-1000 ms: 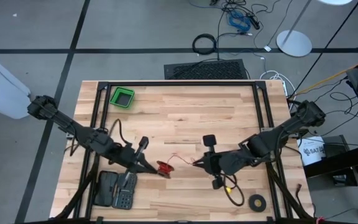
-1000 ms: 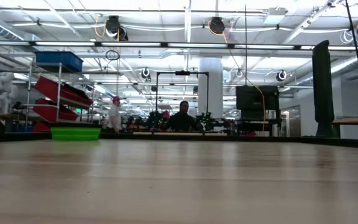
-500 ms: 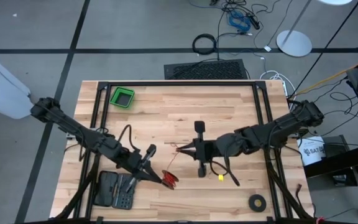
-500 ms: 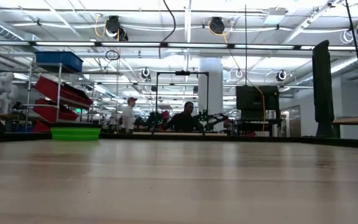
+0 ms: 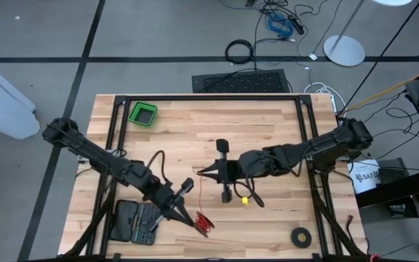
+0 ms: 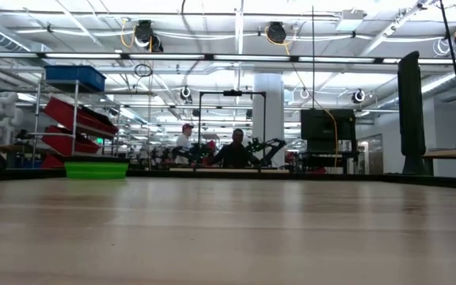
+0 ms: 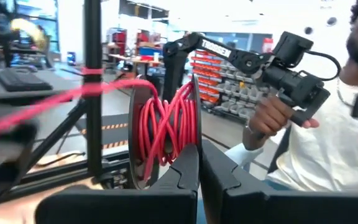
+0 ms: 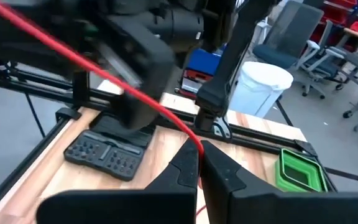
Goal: Coil cords
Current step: Coil the red wire into the spool
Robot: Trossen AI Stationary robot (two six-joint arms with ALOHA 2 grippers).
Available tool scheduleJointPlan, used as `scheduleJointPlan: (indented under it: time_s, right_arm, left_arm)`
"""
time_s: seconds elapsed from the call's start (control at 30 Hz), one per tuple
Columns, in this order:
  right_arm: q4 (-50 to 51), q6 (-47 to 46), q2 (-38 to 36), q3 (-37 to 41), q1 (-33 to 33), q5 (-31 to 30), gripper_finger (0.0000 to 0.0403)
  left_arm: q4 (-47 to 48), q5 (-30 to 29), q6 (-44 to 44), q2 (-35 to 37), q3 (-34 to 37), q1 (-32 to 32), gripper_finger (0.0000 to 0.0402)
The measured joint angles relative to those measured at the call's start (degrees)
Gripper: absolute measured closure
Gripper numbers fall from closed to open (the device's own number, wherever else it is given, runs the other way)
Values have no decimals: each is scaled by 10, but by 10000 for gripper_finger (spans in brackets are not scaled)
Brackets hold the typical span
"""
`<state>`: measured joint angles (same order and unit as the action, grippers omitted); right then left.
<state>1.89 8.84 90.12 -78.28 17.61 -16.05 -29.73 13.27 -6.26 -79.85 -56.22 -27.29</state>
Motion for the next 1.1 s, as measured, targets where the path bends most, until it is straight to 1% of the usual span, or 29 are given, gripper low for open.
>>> scheduleJointPlan:
  time_s: [0.2, 0.3, 0.43, 0.53, 0.67, 0.77, 0.83, 0.93, 1.0, 1.1]
  right_arm:
    - [-9, -24, 32, 0, 0, 5, 403]
    - [-9, -39, 48, 0, 0, 19, 403]
    - [0, -63, 63, 0, 11, 30, 403]
    - [21, -74, 64, 0, 27, 28, 403]
    - [38, -96, 61, 0, 51, 22, 403]
    - [48, -105, 61, 0, 65, 22, 403]
    - [59, -112, 61, 0, 70, 20, 403]
    - [78, -115, 58, 0, 82, -4, 403]
    - [97, -125, 51, 0, 88, -4, 403]
    - [134, -144, 37, 0, 96, -3, 403]
  left_arm:
    - [1, 52, 26, -47, -56, 0, 401]
    - [3, 56, 35, -63, -80, 1, 401]
    - [4, 49, 52, -63, -89, 0, 401]
    - [22, 15, 54, -48, -89, 0, 401]
    - [64, -52, 79, -20, -89, -2, 401]
    - [70, -97, 98, -8, -89, -6, 401]
    - [77, -107, 102, 1, -89, -6, 401]
    - [114, -135, 101, 11, -89, -6, 401]
    - [142, -153, 100, 14, -89, -8, 401]
    - [158, -182, 100, 25, -89, -15, 401]
